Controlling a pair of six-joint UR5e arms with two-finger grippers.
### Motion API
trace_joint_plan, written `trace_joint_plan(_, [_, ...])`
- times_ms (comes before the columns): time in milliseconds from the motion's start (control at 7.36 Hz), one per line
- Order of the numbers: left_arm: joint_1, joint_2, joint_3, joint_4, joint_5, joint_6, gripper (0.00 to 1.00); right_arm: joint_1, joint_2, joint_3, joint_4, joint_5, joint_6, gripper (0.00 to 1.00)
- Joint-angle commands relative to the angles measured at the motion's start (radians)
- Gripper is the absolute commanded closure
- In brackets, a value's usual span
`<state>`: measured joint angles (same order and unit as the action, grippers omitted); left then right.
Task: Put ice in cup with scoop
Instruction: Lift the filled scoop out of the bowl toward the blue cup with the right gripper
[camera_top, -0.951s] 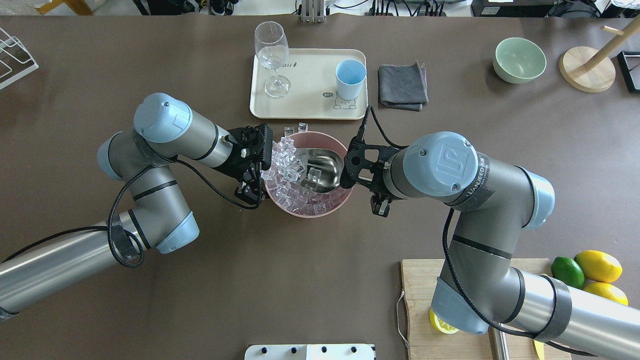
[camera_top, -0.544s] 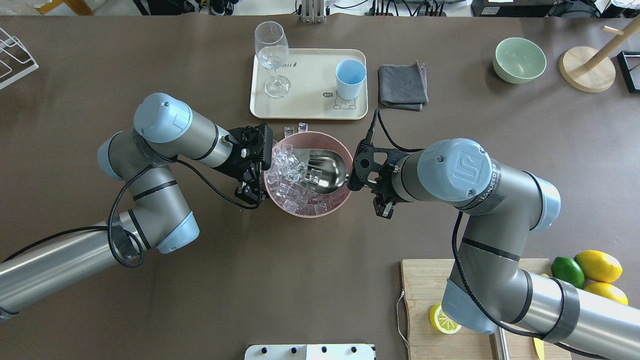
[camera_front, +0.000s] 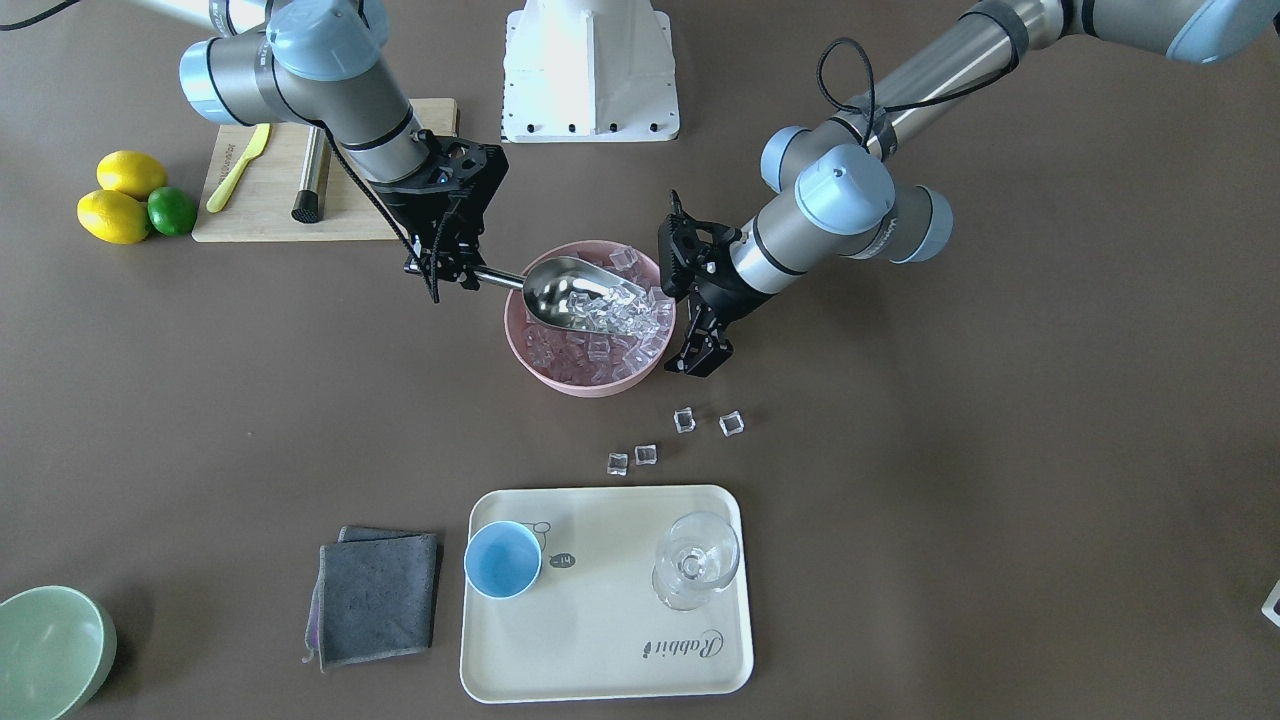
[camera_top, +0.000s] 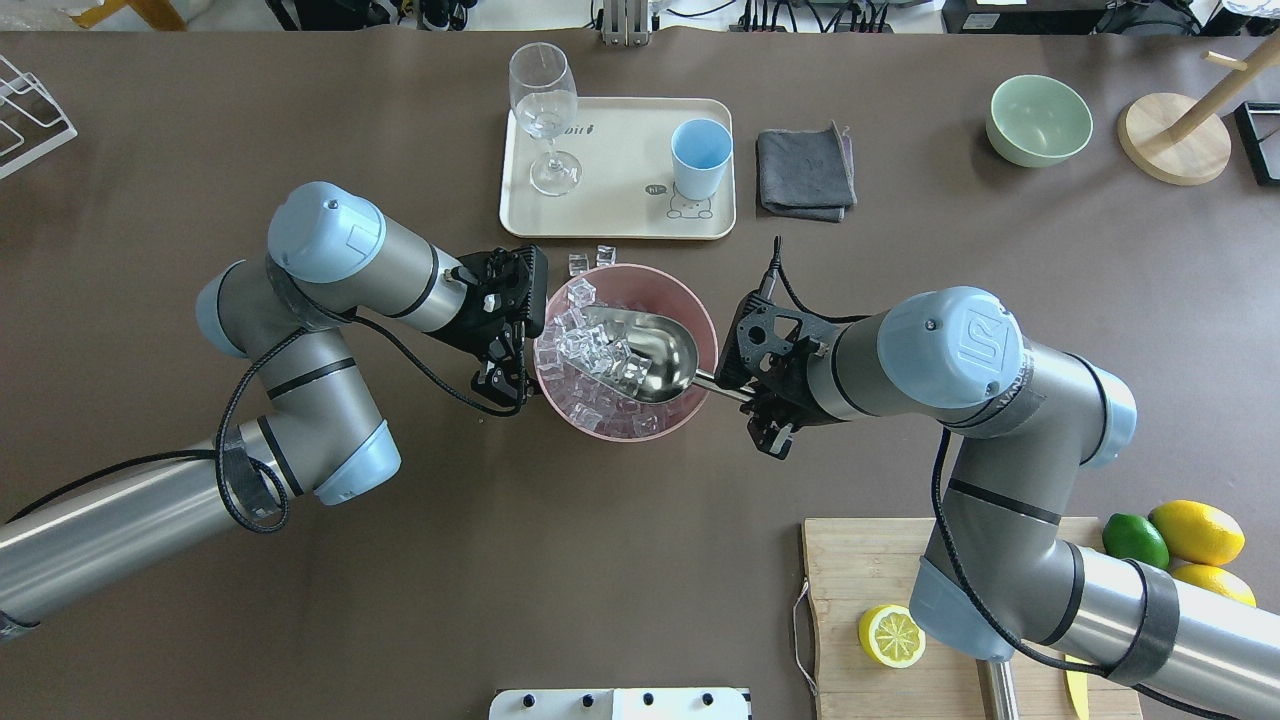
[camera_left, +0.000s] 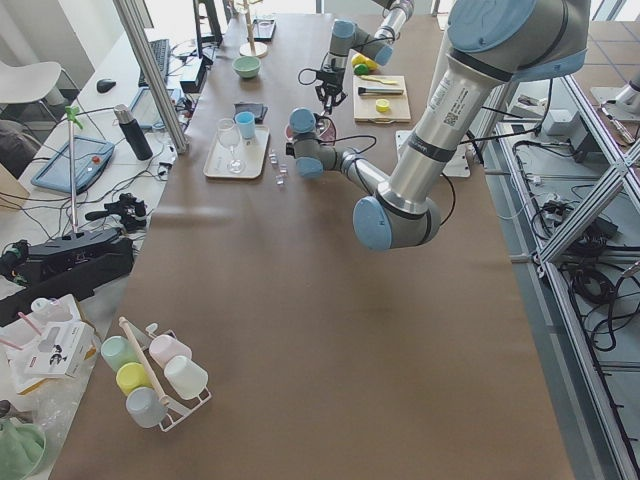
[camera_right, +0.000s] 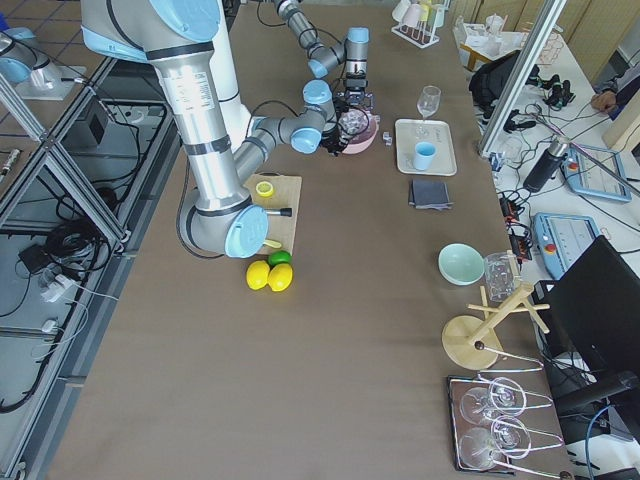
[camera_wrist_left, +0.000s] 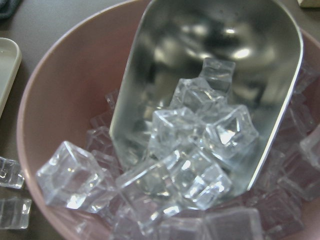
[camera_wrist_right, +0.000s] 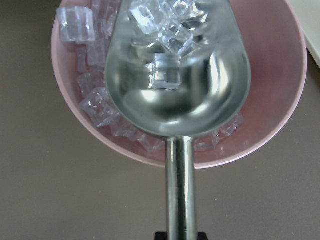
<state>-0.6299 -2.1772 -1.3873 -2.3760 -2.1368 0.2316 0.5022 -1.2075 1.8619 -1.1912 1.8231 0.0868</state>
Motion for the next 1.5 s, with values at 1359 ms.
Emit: trace_joint_plan(1359, [-0.027, 0.121, -0.200, 0.135, -0.025, 0.015, 0.01, 0.292, 0.067, 0.034, -0.297, 0.174, 0.335, 1.00])
